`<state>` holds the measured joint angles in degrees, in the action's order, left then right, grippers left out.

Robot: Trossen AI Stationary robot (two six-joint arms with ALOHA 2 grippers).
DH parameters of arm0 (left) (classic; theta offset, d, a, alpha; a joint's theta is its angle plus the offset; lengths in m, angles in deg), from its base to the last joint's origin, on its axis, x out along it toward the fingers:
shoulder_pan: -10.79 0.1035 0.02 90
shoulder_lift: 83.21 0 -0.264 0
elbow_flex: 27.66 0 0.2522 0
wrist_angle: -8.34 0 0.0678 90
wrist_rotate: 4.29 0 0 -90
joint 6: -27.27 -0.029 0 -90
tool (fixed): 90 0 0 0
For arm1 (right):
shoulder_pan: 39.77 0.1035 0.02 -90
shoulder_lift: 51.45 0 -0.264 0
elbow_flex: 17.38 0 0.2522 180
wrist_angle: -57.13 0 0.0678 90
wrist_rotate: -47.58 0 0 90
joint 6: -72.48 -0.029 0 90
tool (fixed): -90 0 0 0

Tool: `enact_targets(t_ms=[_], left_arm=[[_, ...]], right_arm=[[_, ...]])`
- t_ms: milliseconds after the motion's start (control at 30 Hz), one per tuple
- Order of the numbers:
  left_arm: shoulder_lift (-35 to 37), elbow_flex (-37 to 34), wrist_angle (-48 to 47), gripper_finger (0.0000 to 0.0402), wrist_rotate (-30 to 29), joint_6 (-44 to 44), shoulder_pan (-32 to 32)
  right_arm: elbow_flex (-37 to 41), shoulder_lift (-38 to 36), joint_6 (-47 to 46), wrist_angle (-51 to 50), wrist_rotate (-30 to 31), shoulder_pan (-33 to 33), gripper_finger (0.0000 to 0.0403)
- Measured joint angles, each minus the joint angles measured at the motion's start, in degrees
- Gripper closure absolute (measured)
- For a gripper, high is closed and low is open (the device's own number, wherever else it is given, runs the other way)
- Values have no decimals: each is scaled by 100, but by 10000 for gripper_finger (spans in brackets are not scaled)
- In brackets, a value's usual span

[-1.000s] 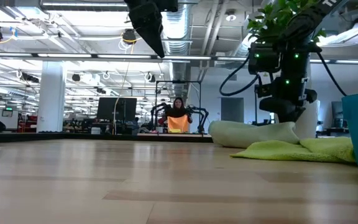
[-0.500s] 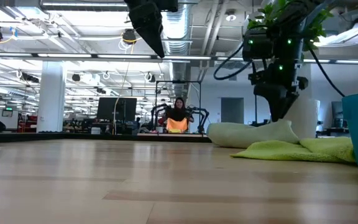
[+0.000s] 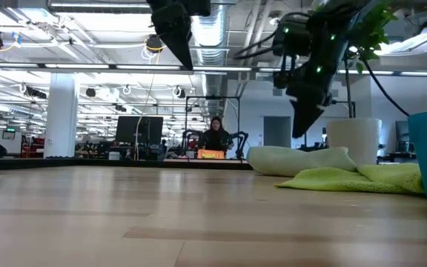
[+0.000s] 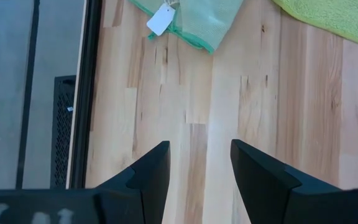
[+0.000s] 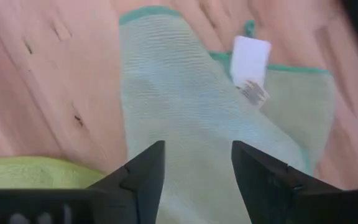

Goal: Fold microfiber towels
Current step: Fold the blue towel, then put the blue towel in the bin

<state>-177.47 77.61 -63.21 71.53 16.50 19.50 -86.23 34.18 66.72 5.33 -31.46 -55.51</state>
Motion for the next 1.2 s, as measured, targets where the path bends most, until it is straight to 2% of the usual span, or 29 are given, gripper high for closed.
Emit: enact_targets(t_ms=[267,500,767,900,1100,1200], left_arm=[[-2,0,-50,239,20,77,2],[-2,0,-89,239,17,74,2],[-2,0,-132,239,15,32,2],[-2,0,-171,239,15,37,2],[-2,0,-182,239,13,68,2],[-2,0,-182,239,11,75,2]], right_arm=[[2,973,186,-12,-34,-407,201],[2,1301,323,-101,125,-694,207],[2,359,499,-247,136,-314,211],[2,-90,1116,-936,132,107,212],[3,-373,1728,-2122,108,767,214],[105,-474,2122,-2254,92,1002,213]])
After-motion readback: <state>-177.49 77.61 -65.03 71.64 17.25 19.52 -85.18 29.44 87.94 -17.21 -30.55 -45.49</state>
